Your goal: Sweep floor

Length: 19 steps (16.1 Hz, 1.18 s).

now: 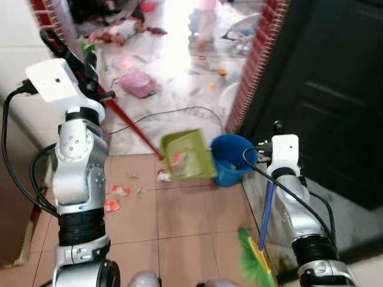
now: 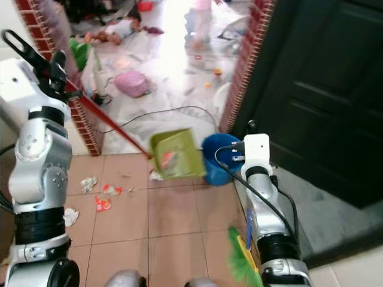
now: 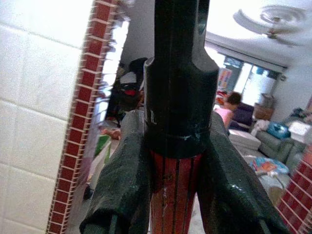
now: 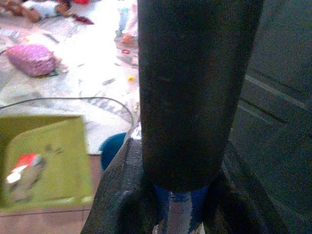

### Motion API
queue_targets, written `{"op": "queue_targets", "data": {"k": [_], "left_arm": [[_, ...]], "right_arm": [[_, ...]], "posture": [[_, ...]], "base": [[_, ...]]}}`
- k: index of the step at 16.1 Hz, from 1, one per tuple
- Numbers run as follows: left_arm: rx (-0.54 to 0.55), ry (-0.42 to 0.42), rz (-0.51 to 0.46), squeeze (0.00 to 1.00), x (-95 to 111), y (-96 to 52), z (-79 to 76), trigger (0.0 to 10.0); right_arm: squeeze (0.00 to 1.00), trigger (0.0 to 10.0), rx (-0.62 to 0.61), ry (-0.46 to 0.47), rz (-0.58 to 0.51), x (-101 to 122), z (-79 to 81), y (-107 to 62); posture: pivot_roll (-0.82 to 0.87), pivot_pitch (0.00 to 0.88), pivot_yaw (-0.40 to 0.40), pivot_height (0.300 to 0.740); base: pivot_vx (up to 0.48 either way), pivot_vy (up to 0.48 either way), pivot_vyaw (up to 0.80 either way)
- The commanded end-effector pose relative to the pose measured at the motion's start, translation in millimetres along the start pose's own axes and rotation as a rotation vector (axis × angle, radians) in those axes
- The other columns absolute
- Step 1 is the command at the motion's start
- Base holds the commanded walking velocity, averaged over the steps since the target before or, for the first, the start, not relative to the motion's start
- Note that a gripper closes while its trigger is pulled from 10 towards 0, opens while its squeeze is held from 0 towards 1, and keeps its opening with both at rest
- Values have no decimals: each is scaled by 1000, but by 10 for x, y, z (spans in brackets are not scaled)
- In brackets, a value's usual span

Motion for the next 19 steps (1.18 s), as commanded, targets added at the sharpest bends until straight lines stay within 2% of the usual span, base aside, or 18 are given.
{"op": "queue_targets", "data": {"k": [1, 10, 14, 19], "left_arm": [[-15, 2, -78, 0, 205, 47, -78, 10000], [-48, -17, -59, 0, 176, 76, -182, 10000], [-73, -37, -35, 0, 139, 59, -256, 10000], [-86, -43, -25, 0, 128, 57, -291, 10000]], "right_arm": [[0, 10000, -1, 1, -40, 93, -6, 38], [0, 10000, 8, -1, -38, 87, 34, 41], [0, 10000, 12, 3, -35, 79, 61, 50], [0, 10000, 12, 11, -35, 84, 81, 57]], "posture": [[-38, 0, -24, 740], [-36, 0, -17, 740], [-31, 0, -11, 740], [-30, 0, -6, 740]], "base": [[424, 0, 0], [473, 0, 0], [459, 0, -584], [451, 0, -83]]}}
Point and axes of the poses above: a point about 5 cm out from each wrist's last joint towards the gripper, its own y axis pointing out of the wrist towards the gripper, its own x axis along the axis of the wrist's last joint, z = x × y, the point moved 1 cm from there along y, pointing out of the wrist towards the gripper, and after that the axes turned 15 degrees about -y, right-handed, at the moved point
